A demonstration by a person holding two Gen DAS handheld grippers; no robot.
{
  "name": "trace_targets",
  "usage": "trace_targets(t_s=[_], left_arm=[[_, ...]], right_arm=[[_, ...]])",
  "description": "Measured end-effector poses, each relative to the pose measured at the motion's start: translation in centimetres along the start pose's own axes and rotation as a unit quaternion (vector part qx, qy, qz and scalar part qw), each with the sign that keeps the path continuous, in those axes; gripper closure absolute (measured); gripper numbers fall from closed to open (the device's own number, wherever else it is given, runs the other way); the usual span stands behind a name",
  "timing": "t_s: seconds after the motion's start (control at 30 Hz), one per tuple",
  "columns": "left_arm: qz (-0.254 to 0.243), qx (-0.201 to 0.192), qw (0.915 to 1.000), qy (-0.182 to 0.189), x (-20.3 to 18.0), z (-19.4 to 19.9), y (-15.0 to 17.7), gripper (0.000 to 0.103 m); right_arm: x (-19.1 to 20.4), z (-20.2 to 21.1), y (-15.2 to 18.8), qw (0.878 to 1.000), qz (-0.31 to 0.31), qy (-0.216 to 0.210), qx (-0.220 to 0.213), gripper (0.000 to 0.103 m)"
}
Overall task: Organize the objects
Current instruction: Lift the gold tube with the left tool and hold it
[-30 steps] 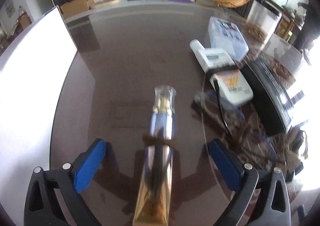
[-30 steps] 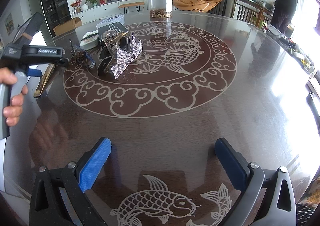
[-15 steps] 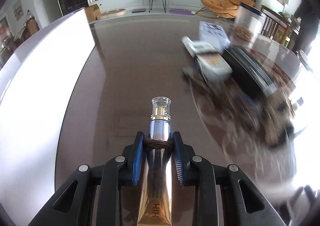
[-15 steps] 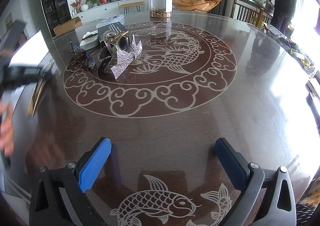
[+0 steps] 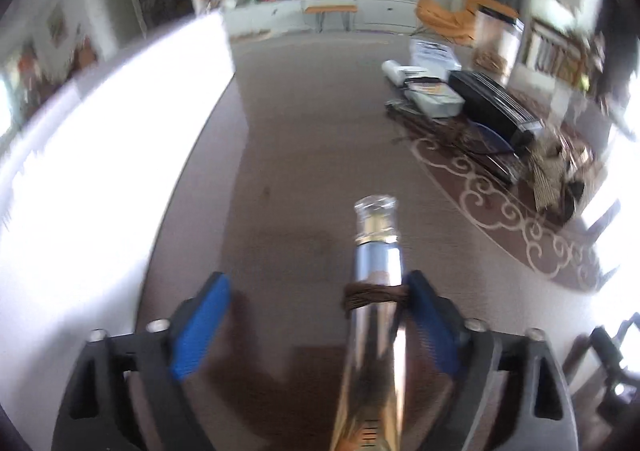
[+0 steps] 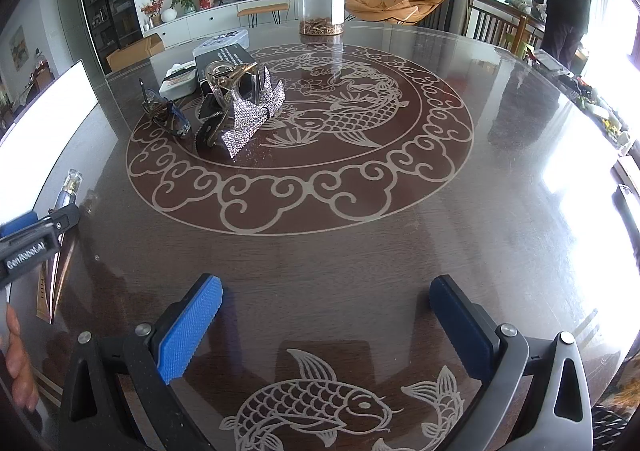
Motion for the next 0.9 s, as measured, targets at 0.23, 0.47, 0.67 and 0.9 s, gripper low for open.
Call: trace_targets(t_s=[0.23, 0.47, 0.67, 0.9], left_arm=[[-0.008, 0.0, 0.9999, 0.014, 0.02, -0.15, 0.25, 0.0], [-0.008, -0.002, 0.9999, 0.014, -0.14, -0.12, 0.19, 0.0], [-0.011, 0.004, 0.9998, 0.015, -0.16, -0.11, 0.26, 0.0], [-0.031, 0.007, 0.999, 0.032, -0.36, -0.13, 0.23, 0.0]], right_arm=[[0.0, 0.01, -0.01, 1.0, 0.0, 0.0, 0.0, 0.0], [0.01, 0.01, 0.0, 1.0, 0.0, 0.0, 0.0, 0.0], [0.02, 0.01, 0.0, 1.0, 0.0, 0.0, 0.0, 0.0], [0.02, 0.0, -0.01, 1.0, 0.0, 0.0, 0.0, 0.0]])
Point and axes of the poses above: each gripper's, at about its wrist camera, not at the fingertips, and z roughly against the way its jaws point, x to its left, y to its underside, the point moved 5 cm from there along -z, roughly the way its jaws point, and after that the axes turned 10 degrees about -z, right-handed, at the moved point
